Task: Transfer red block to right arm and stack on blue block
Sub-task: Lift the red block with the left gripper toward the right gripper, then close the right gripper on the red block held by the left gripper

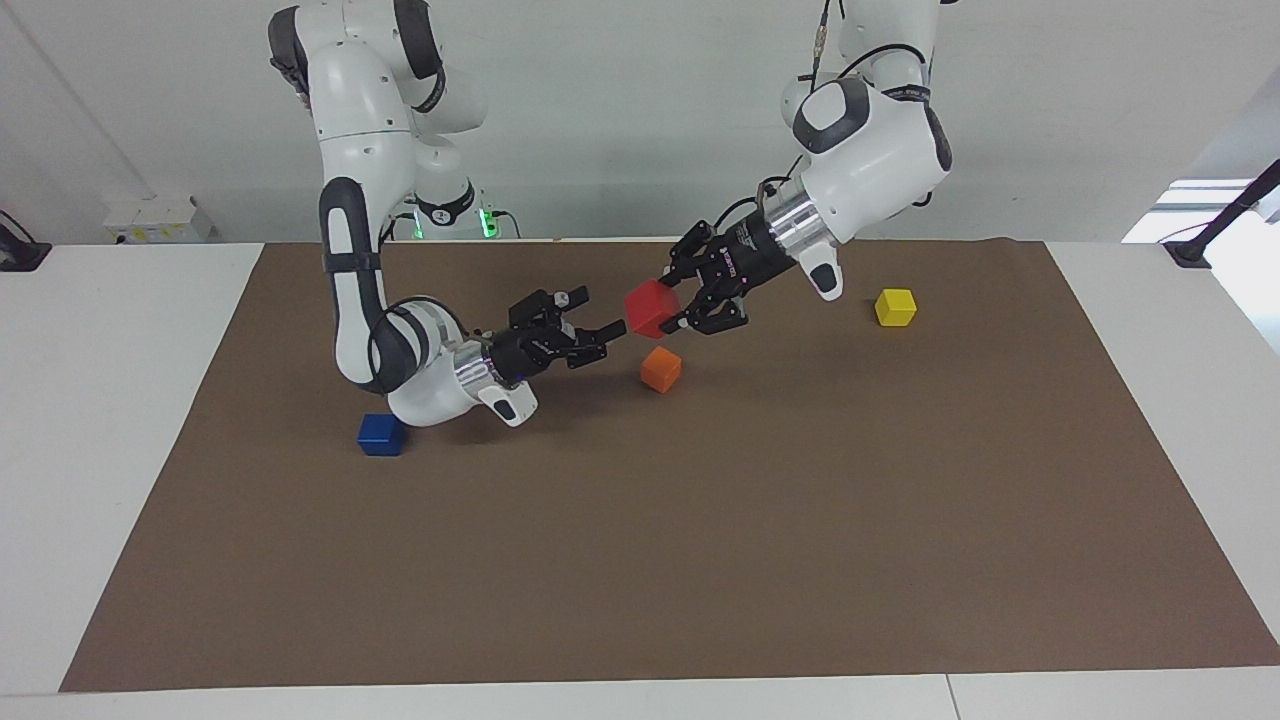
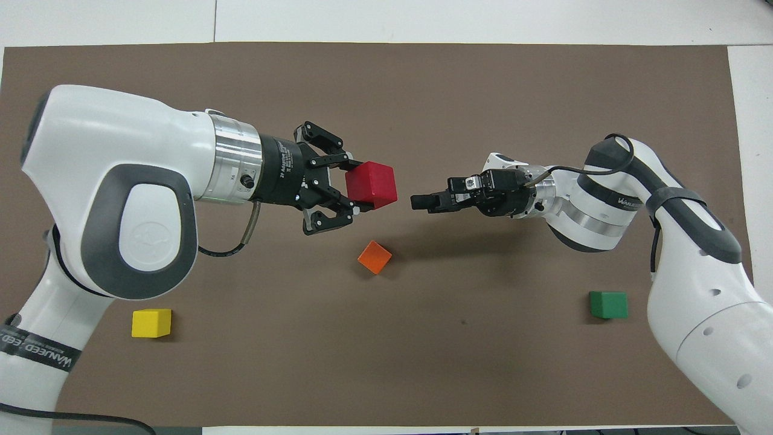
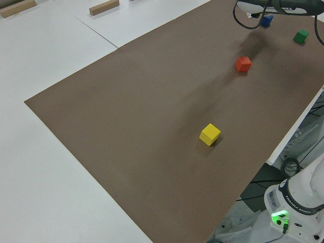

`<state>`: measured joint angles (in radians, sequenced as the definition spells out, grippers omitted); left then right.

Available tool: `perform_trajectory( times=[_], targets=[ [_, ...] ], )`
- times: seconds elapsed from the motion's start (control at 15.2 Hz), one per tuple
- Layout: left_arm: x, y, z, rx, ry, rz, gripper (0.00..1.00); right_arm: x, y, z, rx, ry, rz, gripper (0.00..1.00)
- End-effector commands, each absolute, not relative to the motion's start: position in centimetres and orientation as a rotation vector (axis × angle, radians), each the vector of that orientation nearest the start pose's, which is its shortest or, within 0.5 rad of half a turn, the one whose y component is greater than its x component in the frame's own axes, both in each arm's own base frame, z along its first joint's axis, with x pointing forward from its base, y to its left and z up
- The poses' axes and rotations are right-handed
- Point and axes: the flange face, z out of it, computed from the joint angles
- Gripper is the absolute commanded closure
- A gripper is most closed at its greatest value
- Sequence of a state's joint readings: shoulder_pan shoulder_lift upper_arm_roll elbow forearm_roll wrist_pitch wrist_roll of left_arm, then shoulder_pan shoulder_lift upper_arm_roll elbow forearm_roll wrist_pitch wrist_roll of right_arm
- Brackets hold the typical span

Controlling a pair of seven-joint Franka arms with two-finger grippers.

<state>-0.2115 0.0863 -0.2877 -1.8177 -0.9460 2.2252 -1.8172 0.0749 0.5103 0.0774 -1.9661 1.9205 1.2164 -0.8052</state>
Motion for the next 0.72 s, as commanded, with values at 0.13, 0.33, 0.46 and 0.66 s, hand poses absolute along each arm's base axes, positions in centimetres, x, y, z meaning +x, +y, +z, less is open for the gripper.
perform_trajectory(
  times=[0.13,0.33,0.46,0.66],
  targets=[
    [50.2,-31.0,50.7,1.387,1.716,-0.855,1.00,56.2,21.3,32.1,-1.025,0.000,0.105,0.00],
    [49.5,-31.2,50.0,1.395,1.662,-0.859,1.00,56.0,21.8,32.1,-1.014,0.008,0.105,0.00],
    [48.9,-32.0,50.0,1.435,1.622,-0.848,1.00,56.0,21.8,32.1,-1.015,0.009,0.105,0.00],
    [48.5,-32.8,49.6,1.473,1.588,-0.841,1.00,56.1,21.8,32.1,-1.016,0.011,0.103,0.00]
  ],
)
